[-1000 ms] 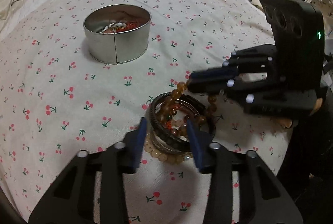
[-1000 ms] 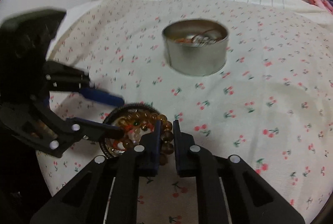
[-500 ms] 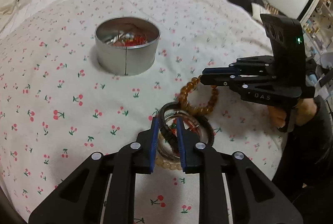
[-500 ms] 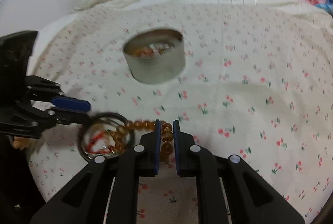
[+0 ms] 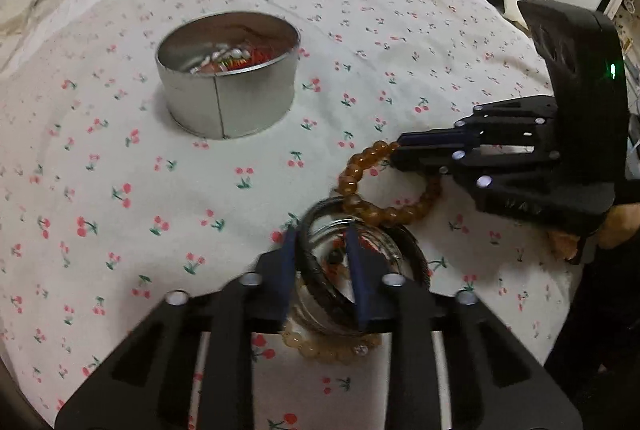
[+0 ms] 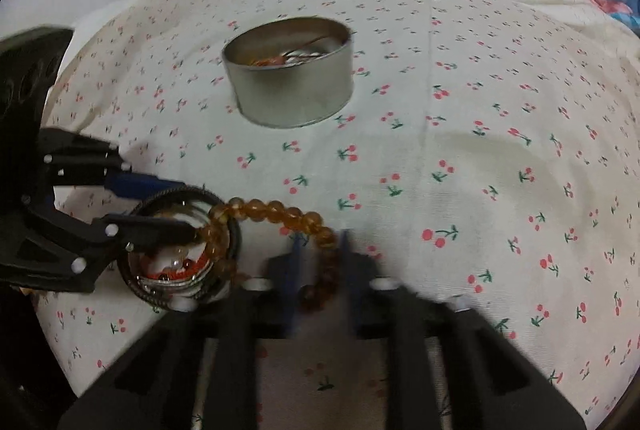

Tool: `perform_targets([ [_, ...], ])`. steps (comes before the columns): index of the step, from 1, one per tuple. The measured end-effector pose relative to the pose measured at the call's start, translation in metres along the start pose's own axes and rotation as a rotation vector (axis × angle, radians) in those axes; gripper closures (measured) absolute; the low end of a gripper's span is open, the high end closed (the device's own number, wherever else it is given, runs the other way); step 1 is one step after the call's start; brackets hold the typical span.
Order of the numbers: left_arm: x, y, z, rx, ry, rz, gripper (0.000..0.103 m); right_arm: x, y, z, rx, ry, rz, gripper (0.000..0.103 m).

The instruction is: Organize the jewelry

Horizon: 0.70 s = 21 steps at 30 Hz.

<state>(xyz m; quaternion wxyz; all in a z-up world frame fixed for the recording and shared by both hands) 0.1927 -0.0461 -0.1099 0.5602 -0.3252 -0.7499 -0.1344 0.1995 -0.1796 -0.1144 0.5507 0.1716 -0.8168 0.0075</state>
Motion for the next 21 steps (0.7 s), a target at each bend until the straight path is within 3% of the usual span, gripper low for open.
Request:
perform_targets([
  [5, 0.02, 0.01, -0.007, 0.041, -0.071, 0.002, 0.092, 0.012, -0.008, -0.003, -0.035, -0.051, 0.015, 0.091],
  [10, 0.028, 0.029, -0.008, 0.109, -0.099, -0.001, 0.092, 0.01, -0.017, -0.005, -0.062, -0.04, 0.043, 0.09],
  [11, 0.028, 0.031, -0.008, 0.121, -0.097, 0.014, 0.092, 0.007, -0.018, -0.003, -0.062, -0.028, 0.047, 0.086],
  [12, 0.027, 0.032, -0.008, 0.123, -0.093, 0.015, 0.092, 0.004, -0.017, -0.002, -0.056, -0.011, 0.041, 0.069],
  [15, 0.02, 0.031, -0.007, 0.105, -0.067, -0.05, 0.093, 0.0, -0.007, -0.001, 0.004, -0.003, 0.07, 0.057],
  [19, 0.003, 0.032, -0.004, 0.107, -0.007, -0.092, 0.091, -0.001, -0.008, 0.0, 0.022, 0.005, 0.093, 0.057],
  [21, -0.001, 0.035, -0.004, 0.119, -0.002, -0.084, 0.089, 0.0, -0.012, 0.0, 0.012, 0.002, 0.1, 0.072],
])
Point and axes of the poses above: each gripper's, at about its wrist camera, not at the fingertips, and x roughly against the way its jaws point, y to its left, z to its underside, the point moved 5 cm from there along -x, roughly the way its jaws point, and after that the axes turned 9 degrees about y, right-handed, at the moved point
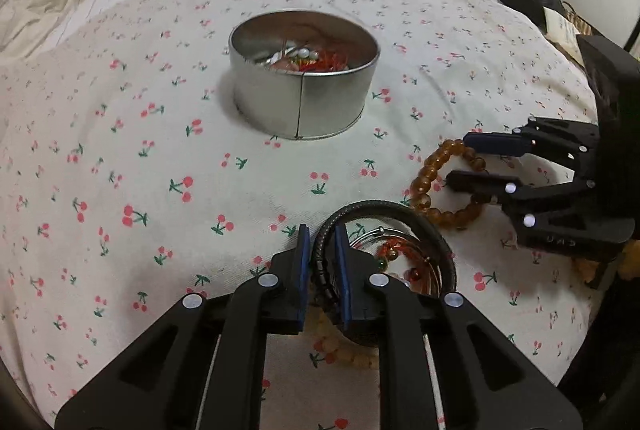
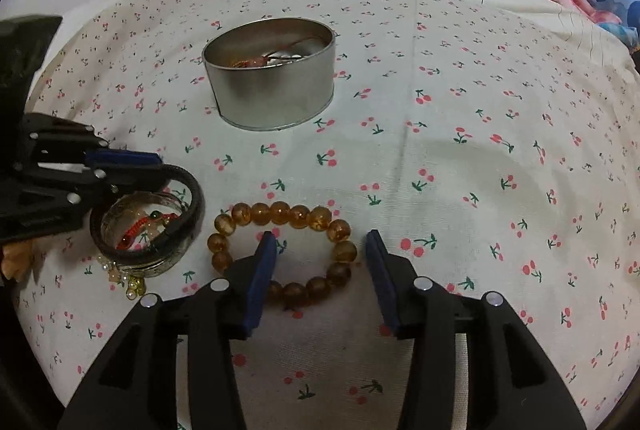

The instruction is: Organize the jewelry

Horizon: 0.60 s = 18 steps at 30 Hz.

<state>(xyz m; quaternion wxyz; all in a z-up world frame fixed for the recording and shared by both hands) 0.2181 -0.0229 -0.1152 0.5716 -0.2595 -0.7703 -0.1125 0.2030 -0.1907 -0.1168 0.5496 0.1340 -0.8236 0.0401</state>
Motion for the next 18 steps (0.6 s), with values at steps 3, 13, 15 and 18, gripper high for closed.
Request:
perform_targets([
  [3, -0.002, 0.003, 0.0, 0.021, 0.004, 0.022, 0.088, 0.001, -0.004, 0.0, -0.023, -0.007, -0.008, 0.091],
  [13, 0.01, -0.005, 0.0, -0.039, -0.043, -0.056, 0.093, 0.001, -0.008, -0.004, -0.057, -0.018, -0.023, 0.079],
  [15, 0.01, -0.006, 0.0, -0.049, -0.044, -0.075, 0.093, 0.0, -0.002, -0.004, -0.026, -0.017, -0.021, 0.058],
  [18, 0.01, -0.007, 0.001, -0.06, -0.044, -0.101, 0.092, -0.003, 0.005, -0.002, 0.009, -0.008, 0.012, 0.055],
])
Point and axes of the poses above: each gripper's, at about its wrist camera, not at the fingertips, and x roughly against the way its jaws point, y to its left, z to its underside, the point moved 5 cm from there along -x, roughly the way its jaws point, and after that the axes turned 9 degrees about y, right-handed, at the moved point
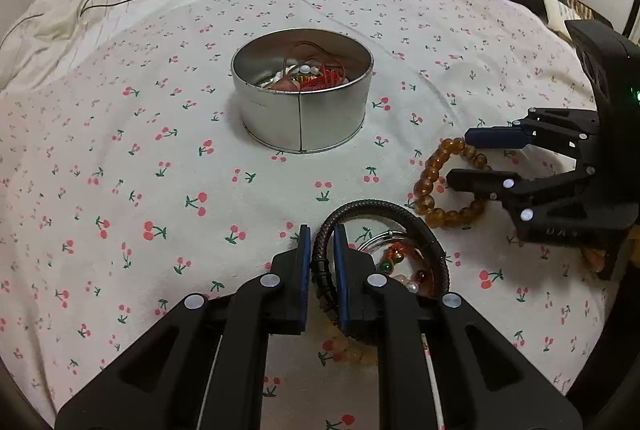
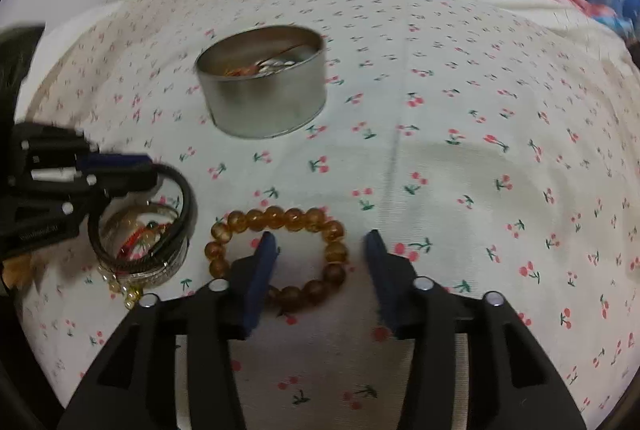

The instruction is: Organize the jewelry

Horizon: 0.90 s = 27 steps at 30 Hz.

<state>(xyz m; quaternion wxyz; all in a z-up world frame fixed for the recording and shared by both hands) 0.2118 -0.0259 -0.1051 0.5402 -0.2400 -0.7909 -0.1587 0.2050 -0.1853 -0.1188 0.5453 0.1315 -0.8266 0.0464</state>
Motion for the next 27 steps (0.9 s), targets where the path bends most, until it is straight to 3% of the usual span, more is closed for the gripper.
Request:
perform_targets([
  [14, -0.01, -0.005, 0.003, -0.035, 0.032, -0.055, 0.087, -0.002, 0.002, 0.001, 0.01, 0.005, 0.008, 0.055],
  [16, -0.011, -0.005, 0.004, -0.032, 0.038, -0.052, 0.09, -0.002, 0.004, 0.001, 0.02, 0.001, 0.011, 0.069],
  [18, -0.008, -0.008, 0.004, -0.045, 0.032, -0.02, 0.093, -0.002, 0.006, 0.0, 0.024, 0.0, 0.012, 0.091],
  [22, 0.007, -0.01, 0.001, -0.023, -0.012, 0.084, 0.094, 0.006, 0.003, -0.003, -0.018, -0.034, -0.05, 0.091],
  [27, 0.03, 0.009, -0.003, 0.056, -0.075, 0.158, 0.095, 0.028, -0.003, -0.011, -0.075, -0.116, -0.144, 0.091],
])
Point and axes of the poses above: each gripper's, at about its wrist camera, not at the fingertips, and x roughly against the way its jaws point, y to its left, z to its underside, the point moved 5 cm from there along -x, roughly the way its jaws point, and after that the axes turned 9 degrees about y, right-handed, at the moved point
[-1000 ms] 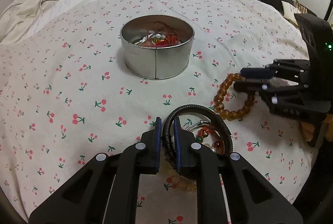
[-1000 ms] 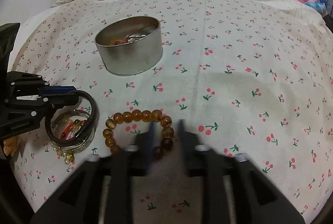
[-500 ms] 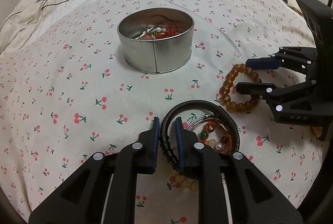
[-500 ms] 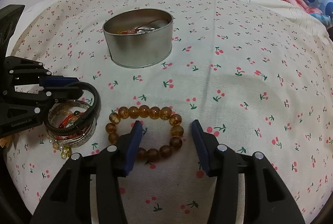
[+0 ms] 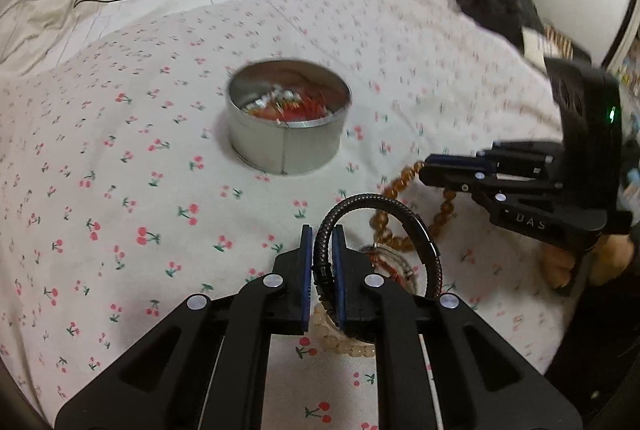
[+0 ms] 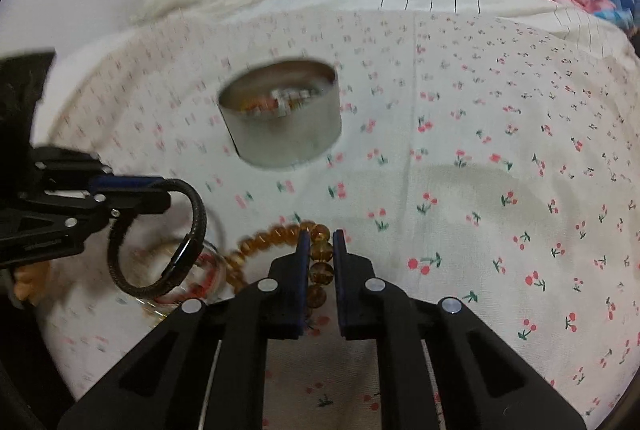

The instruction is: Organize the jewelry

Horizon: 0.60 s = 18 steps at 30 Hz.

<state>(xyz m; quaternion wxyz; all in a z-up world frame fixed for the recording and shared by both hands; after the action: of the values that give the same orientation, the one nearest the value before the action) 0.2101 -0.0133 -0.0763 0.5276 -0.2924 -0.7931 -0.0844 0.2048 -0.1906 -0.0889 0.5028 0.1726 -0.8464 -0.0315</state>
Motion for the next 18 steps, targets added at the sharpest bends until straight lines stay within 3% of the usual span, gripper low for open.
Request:
perform_targets([
  [9, 0.027, 0.013, -0.017, 0.057, -0.071, -0.002, 0.094, 0.031, 0.002, -0.015, -0.021, -0.116, -0.03, 0.091],
  [18, 0.028, 0.018, -0.037, 0.072, -0.075, -0.028, 0.094, 0.05, 0.004, -0.022, -0.019, -0.189, -0.027, 0.091],
])
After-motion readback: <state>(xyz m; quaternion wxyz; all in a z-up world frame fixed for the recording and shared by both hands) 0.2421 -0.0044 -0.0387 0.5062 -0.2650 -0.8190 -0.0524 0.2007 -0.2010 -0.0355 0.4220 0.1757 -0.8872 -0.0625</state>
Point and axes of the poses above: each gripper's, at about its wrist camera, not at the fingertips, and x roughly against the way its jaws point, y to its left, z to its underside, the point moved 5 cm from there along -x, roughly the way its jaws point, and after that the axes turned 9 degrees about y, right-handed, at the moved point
